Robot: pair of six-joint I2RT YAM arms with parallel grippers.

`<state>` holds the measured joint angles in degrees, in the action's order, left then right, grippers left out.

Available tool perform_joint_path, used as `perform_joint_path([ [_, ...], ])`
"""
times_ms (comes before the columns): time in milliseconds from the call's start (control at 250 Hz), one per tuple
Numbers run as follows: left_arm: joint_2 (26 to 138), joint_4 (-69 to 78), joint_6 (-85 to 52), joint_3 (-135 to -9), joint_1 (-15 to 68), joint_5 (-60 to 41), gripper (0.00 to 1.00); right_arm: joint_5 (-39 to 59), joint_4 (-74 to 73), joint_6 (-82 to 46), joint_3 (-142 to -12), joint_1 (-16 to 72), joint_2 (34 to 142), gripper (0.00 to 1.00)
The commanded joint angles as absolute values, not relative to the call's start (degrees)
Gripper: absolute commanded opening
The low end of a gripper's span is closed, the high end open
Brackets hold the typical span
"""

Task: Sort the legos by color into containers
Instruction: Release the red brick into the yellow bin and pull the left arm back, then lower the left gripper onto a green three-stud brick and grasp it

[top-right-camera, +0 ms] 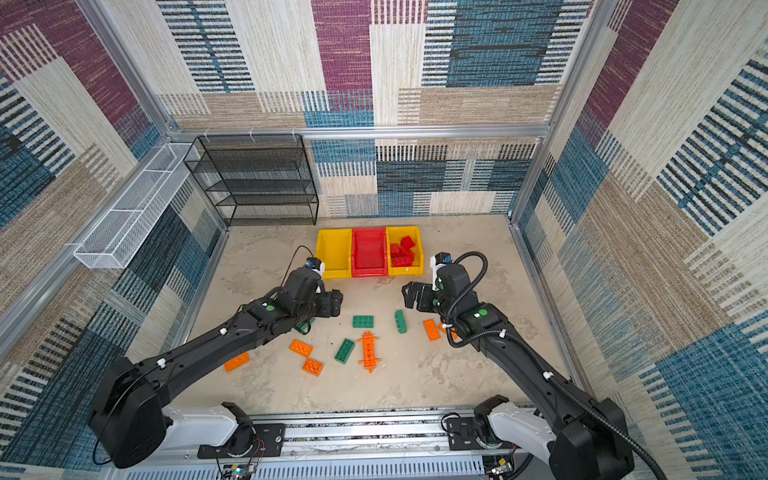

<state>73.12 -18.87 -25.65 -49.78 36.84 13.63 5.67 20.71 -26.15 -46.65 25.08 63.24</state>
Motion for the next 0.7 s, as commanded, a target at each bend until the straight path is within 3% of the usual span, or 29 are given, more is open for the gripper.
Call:
perform_joint_path([
  [0,70.26,-24.91,-28.82,-46.29,36.65,19.62,0.87,7.8,19.16,-25.29,-48.17,25.69,64.83,1.0],
  [196,71.03,-26.68,-29.79,-42.44,35.12,22.33,0.9,7.99,18.82,-26.3,-49.03,28.42,66.43,1.0],
  [464,79.4,-22.59,-24.04,-43.98,28.28,16.44,0.91,7.75,19.68,-26.77,-49.26,29.0,66.36,1.0],
  [696,85.19,-21.45,-20.71,-46.48,24.28,11.18,0.77,6.64,20.71,-26.2,-49.28,29.0,66.31,1.0],
])
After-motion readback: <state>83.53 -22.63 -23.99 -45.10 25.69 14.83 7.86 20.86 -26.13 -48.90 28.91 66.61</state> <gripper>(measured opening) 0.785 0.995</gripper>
